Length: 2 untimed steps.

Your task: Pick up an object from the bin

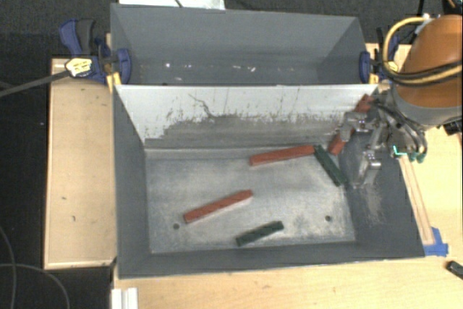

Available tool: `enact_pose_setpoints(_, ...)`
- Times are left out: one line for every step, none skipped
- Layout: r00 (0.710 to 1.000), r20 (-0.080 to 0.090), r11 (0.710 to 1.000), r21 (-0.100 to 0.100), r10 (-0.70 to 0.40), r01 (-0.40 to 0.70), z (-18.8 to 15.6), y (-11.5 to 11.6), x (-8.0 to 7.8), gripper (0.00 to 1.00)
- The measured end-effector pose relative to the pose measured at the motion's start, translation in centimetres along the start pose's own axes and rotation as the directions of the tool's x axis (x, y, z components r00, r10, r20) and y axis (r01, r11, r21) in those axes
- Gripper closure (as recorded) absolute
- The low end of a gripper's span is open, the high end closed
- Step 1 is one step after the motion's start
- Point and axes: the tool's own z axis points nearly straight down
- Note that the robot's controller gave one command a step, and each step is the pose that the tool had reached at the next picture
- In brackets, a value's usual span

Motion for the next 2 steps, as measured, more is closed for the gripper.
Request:
enact_pose_setpoints(0.919,-0.004,0.919,-0.002,0.395,-0.395,13.2,-2.6,-2.5,0.00)
enact_pose_setpoints(0.825,0.002,0.825,-0.002,0.565,-0.565,9.9,-3.4,-0.8,0.00)
